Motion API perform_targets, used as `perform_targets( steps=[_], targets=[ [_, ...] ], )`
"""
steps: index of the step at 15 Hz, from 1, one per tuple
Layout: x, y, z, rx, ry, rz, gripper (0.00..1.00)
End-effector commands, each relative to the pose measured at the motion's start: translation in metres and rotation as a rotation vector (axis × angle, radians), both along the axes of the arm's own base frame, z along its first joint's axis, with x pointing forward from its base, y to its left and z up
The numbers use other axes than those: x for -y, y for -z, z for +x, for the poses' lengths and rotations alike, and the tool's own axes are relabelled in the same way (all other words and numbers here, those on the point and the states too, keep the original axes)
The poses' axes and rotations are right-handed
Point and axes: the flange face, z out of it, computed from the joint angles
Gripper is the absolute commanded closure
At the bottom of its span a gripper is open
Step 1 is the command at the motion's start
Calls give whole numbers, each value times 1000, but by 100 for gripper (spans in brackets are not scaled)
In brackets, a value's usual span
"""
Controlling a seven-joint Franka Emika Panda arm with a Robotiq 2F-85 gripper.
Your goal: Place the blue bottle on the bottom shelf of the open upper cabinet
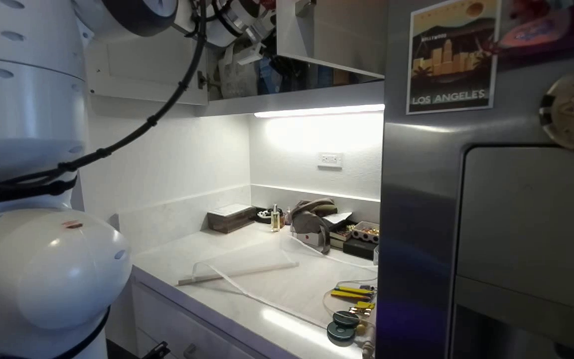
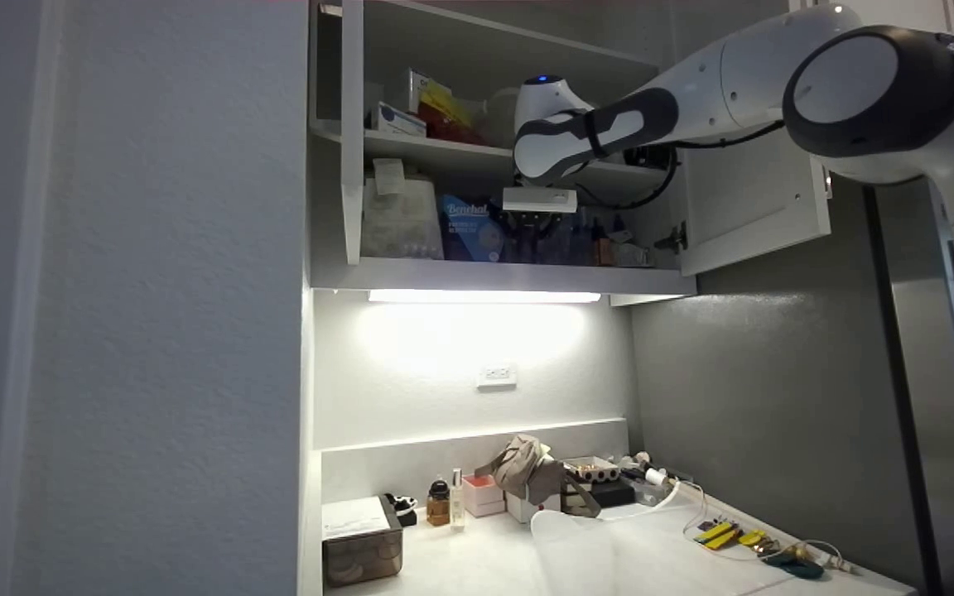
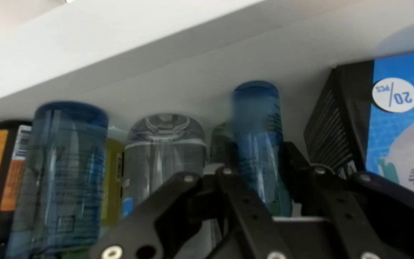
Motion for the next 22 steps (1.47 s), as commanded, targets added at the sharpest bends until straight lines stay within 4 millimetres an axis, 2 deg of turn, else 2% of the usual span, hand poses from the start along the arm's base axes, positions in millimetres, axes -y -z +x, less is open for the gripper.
perform_targets(
  steps=[1, 4, 5, 6, 7, 12, 13, 22],
  targets=[
    [0, -2, 13, -22, 23, -5, 91],
    [2, -2, 17, -36, 34, -5, 91],
    [3, -2, 18, -45, 36, -2, 78],
    [3, -2, 19, -48, 38, 0, 41],
    [4, -3, 19, -50, 39, 2, 40],
    [5, 0, 22, -73, 50, 4, 4],
    [4, -1, 22, -78, 51, 6, 0],
    [9, -21, 0, -173, 52, -4, 0]
  ],
)
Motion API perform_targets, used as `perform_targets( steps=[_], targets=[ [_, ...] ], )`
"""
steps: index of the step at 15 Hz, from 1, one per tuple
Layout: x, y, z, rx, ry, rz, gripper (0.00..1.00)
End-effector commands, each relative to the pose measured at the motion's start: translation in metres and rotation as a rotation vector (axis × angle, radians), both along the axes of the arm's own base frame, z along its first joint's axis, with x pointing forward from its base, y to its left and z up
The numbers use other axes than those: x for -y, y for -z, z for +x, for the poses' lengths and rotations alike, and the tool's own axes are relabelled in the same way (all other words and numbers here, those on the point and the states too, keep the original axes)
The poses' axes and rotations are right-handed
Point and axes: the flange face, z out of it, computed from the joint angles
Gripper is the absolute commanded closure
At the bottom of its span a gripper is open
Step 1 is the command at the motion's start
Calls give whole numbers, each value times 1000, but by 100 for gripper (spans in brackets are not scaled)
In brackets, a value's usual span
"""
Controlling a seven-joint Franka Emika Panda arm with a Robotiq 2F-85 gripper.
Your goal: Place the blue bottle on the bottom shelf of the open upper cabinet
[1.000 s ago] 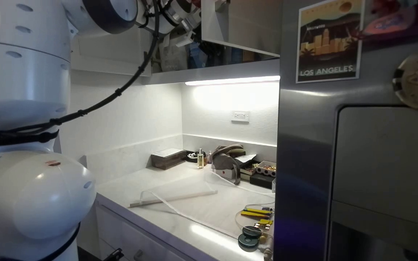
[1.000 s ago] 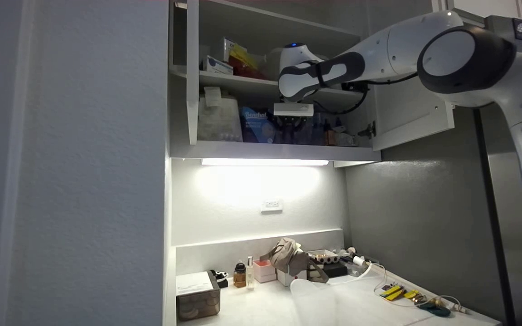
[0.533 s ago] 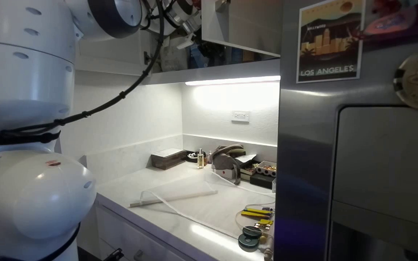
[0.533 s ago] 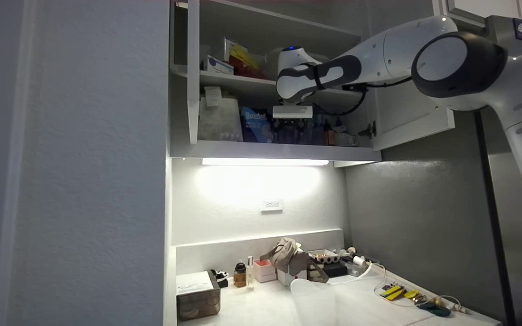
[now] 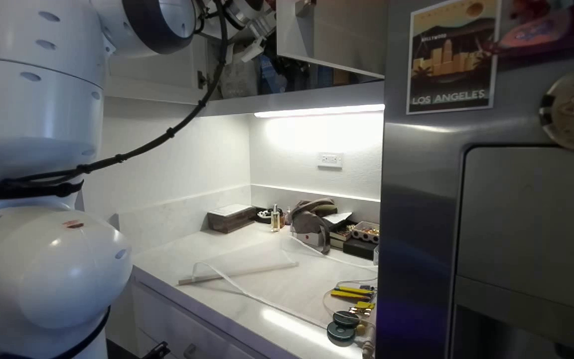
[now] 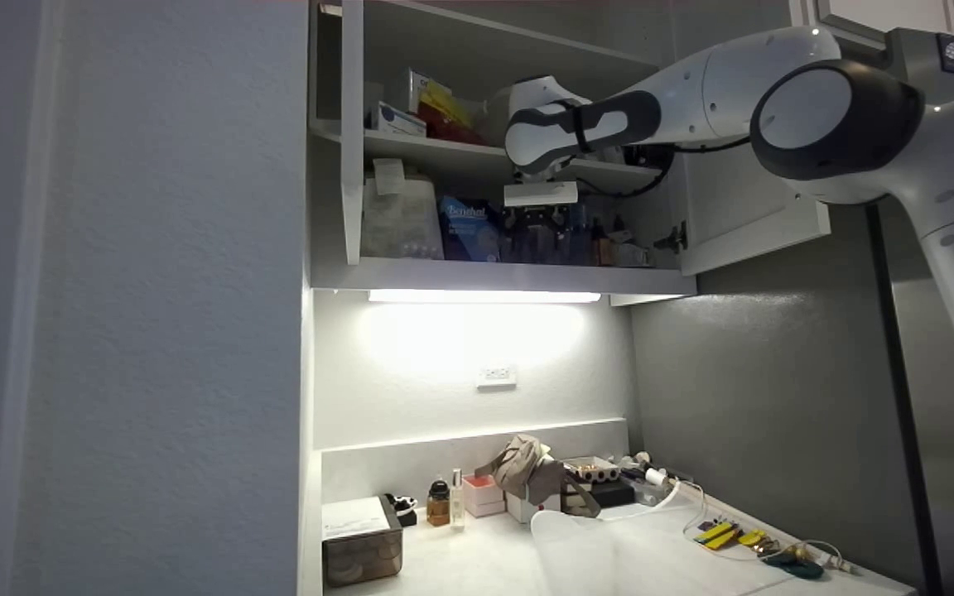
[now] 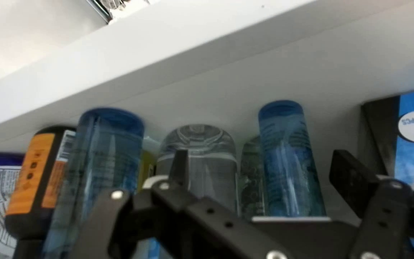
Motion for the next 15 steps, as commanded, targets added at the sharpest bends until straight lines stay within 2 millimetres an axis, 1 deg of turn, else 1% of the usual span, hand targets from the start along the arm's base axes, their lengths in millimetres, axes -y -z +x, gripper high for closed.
perform_targets(
  steps=[1, 6, 9, 11, 15],
  targets=[
    [-1, -17, -14, -39, -18, -1, 0],
    [-3, -29, -33, -104, -53, -1, 0],
    [-5, -36, -51, -159, -74, 5, 0],
    [-6, -41, -68, -200, -83, 11, 0],
    [-10, -50, -109, -267, -68, 20, 0]
  ],
)
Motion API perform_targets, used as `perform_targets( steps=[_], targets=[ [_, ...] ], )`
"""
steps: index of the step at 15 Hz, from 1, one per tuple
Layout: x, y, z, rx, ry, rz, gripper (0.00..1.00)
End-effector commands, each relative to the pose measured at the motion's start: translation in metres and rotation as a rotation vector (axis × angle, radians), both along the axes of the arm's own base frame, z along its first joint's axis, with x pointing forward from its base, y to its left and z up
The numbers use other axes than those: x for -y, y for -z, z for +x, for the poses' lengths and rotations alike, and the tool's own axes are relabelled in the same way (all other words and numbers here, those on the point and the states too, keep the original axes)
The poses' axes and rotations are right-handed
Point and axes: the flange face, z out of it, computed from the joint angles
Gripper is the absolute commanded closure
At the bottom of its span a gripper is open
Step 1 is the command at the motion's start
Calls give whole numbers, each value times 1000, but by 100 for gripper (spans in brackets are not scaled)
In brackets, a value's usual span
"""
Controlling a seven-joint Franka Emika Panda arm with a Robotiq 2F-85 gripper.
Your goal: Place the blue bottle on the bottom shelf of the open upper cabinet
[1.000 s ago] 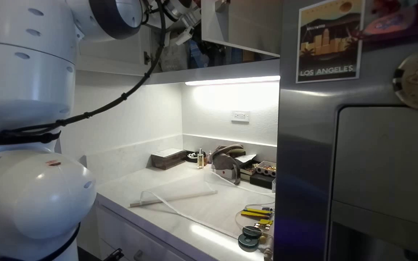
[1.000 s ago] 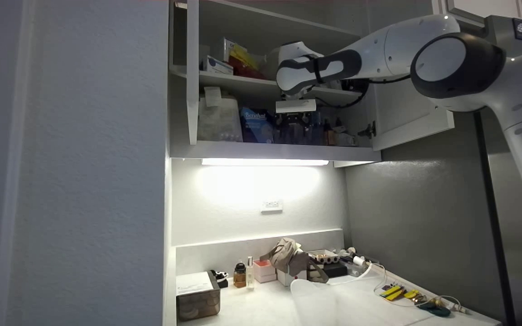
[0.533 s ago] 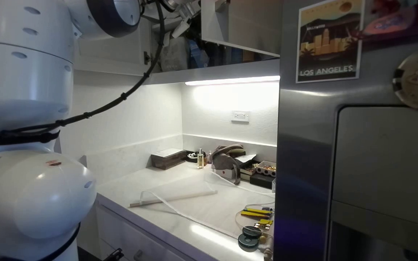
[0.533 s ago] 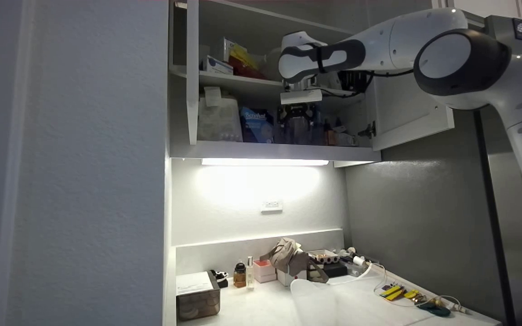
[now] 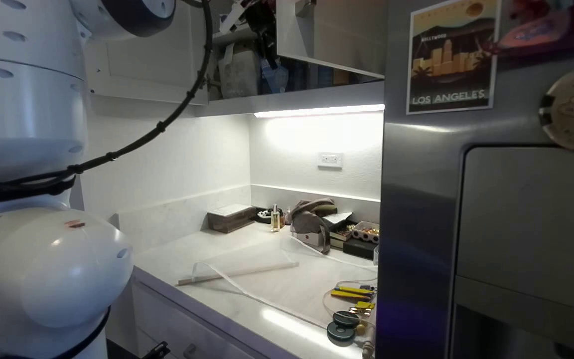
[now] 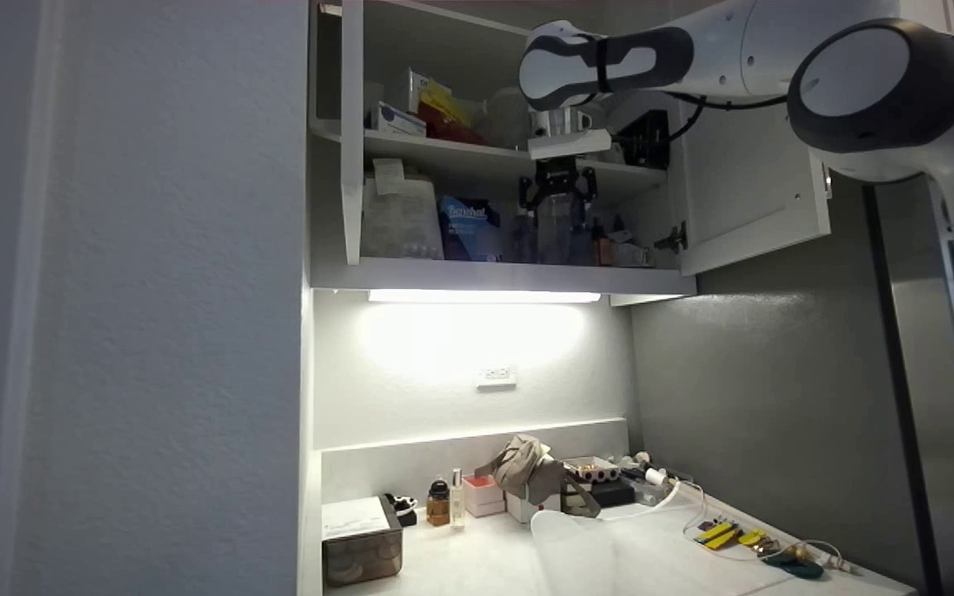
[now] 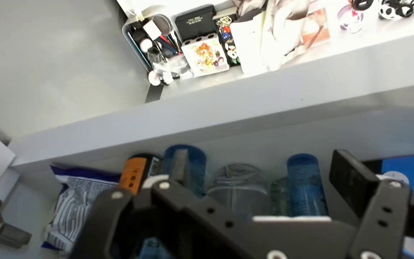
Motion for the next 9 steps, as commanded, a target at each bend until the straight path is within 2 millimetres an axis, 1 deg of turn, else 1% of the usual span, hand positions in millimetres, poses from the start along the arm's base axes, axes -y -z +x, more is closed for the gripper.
perform_targets(
  steps=[1, 5, 7, 9],
  targets=[
    [-4, -7, -45, -79, -15, 9, 0],
    [-3, -11, -90, -163, -44, 7, 0],
    [1, -13, -115, -200, -84, 7, 0],
    [10, -13, -141, -236, -132, 13, 0]
  ],
)
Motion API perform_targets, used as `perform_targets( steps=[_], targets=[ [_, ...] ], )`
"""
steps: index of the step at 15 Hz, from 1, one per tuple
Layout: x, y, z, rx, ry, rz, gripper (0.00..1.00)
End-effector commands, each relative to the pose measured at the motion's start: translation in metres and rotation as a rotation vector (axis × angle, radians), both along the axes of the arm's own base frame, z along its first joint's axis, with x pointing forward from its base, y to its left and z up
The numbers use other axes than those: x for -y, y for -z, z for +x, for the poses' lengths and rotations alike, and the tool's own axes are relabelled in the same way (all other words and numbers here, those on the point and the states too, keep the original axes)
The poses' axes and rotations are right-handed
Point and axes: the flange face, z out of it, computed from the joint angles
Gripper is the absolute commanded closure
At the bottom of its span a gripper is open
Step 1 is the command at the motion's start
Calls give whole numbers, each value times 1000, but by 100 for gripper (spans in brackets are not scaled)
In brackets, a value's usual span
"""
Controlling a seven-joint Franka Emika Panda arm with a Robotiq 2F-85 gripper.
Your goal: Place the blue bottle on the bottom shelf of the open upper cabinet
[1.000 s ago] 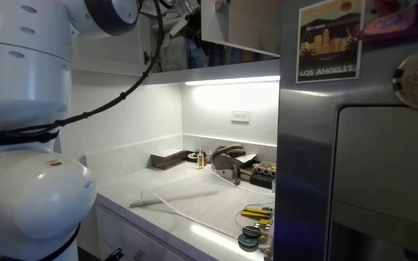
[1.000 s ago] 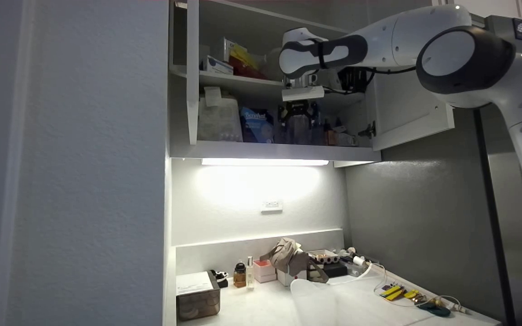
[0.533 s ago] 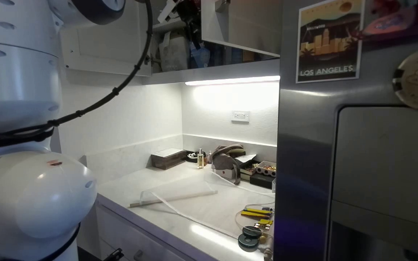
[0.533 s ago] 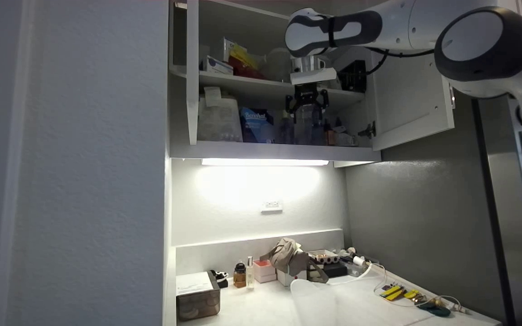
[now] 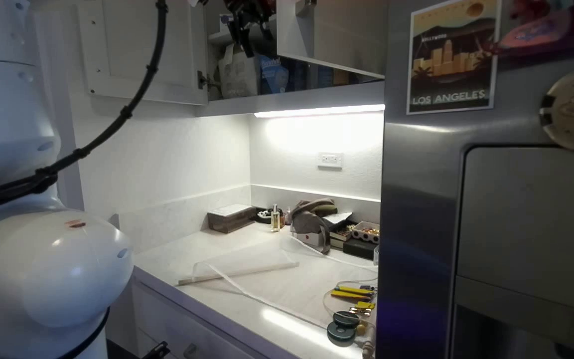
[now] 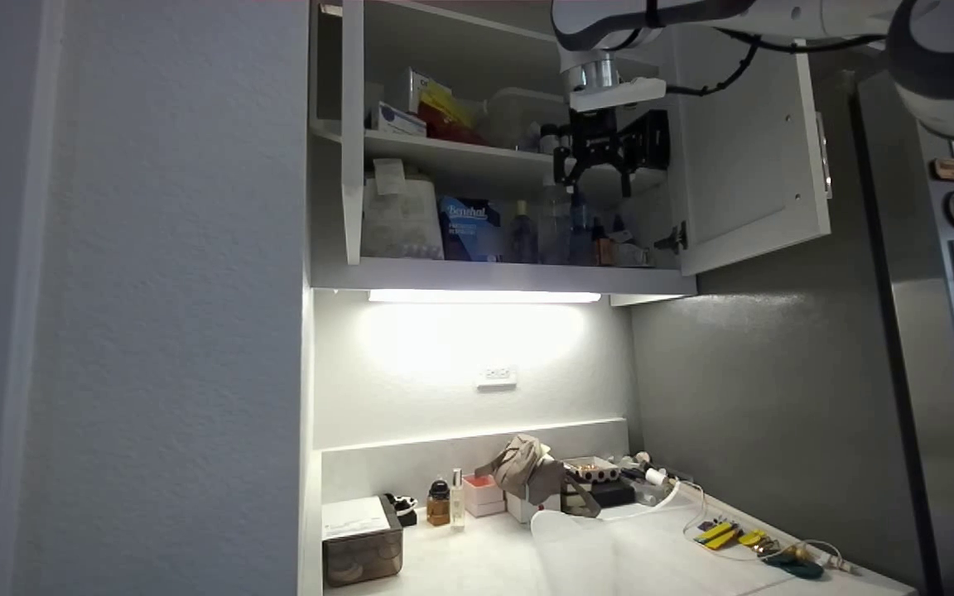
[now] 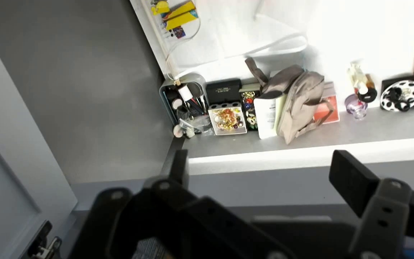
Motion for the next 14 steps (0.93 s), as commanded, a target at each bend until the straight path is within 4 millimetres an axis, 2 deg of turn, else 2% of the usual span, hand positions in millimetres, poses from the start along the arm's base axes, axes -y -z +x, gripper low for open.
perform_targets(
  steps=[1, 5, 6, 9, 14],
  targets=[
    [17, 3, -51, -66, -86, 10, 0],
    [50, 3, -99, -110, -171, 21, 0],
    [40, -4, -73, -88, -128, 6, 0],
    [53, -4, -96, -91, -146, 13, 0],
    [50, 1, -96, -103, -150, 12, 0]
  ],
)
